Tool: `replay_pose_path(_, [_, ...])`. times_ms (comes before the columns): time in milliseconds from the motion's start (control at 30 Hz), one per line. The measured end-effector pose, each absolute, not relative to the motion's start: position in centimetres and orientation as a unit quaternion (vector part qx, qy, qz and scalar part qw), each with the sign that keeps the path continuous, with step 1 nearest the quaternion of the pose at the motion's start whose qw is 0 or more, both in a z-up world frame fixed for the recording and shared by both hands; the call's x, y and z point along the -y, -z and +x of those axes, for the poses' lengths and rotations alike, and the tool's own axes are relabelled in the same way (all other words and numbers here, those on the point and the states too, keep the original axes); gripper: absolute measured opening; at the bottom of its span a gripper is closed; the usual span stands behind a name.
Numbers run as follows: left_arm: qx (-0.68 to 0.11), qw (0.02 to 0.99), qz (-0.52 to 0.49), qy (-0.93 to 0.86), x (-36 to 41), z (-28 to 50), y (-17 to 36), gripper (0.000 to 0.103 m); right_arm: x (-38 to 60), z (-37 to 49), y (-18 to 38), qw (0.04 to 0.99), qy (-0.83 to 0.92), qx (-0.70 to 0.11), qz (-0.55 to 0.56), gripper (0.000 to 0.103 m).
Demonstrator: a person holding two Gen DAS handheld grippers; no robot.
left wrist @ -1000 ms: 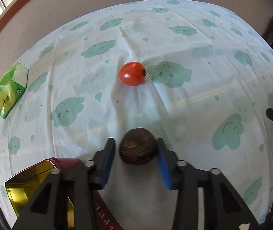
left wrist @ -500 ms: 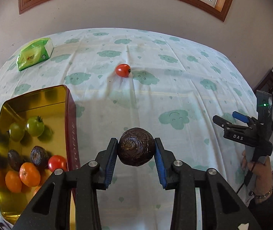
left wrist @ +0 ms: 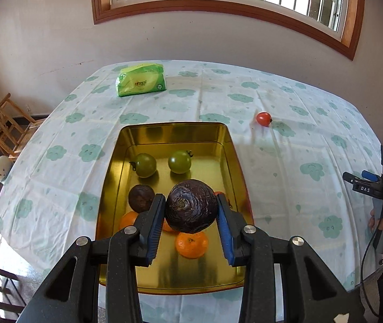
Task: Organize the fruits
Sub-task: 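Carry the dark brown fruit into the tin and open the left gripper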
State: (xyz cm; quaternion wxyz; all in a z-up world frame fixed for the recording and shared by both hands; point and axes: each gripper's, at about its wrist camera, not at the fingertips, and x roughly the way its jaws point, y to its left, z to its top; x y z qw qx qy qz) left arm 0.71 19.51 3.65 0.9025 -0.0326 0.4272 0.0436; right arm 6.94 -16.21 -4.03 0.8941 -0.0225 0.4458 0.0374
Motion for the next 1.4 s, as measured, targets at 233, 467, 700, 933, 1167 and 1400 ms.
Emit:
replay_pose_path(233, [-0.434, 0.897, -0.047, -0.063, -22.1, -0.4, -2.3, 0.034, 16.2, 6.9, 4.0, 0.894, -0.037, -0.446, -0.023, 0.103])
replay_pose_path(467, [-0.441, 0.893, -0.062, -0.065, -23.0, -0.9, -1.1, 0.034, 16.3, 7.0, 4.0, 0.894, -0.036, -0.446, -0.023, 0.103])
replay_pose_path(700, [-0.451, 0.887, -0.072, -0.063, -23.2, -1.1, -0.1, 0.034, 16.3, 7.0, 4.0, 0.894, -0.036, -0.446, -0.023, 0.103])
replay_pose_path(933, [-0.450, 0.888, -0.064, -0.066, -22.9, -1.2, 0.4, 0.034, 16.3, 7.0, 4.0, 0.894, -0.036, -0.446, -0.023, 0.103])
replay_pose_path(1167, [-0.446, 0.890, -0.052, -0.074, -22.6, -1.2, 0.7, 0.034, 16.2, 7.0, 4.0, 0.894, -0.036, -0.446, -0.023, 0.103])
replay_pose_path(1400, [-0.447, 0.890, -0.040, -0.083, -22.5, -1.1, 1.3, 0.034, 16.3, 7.0, 4.0, 0.894, -0.036, -0.446, -0.023, 0.103])
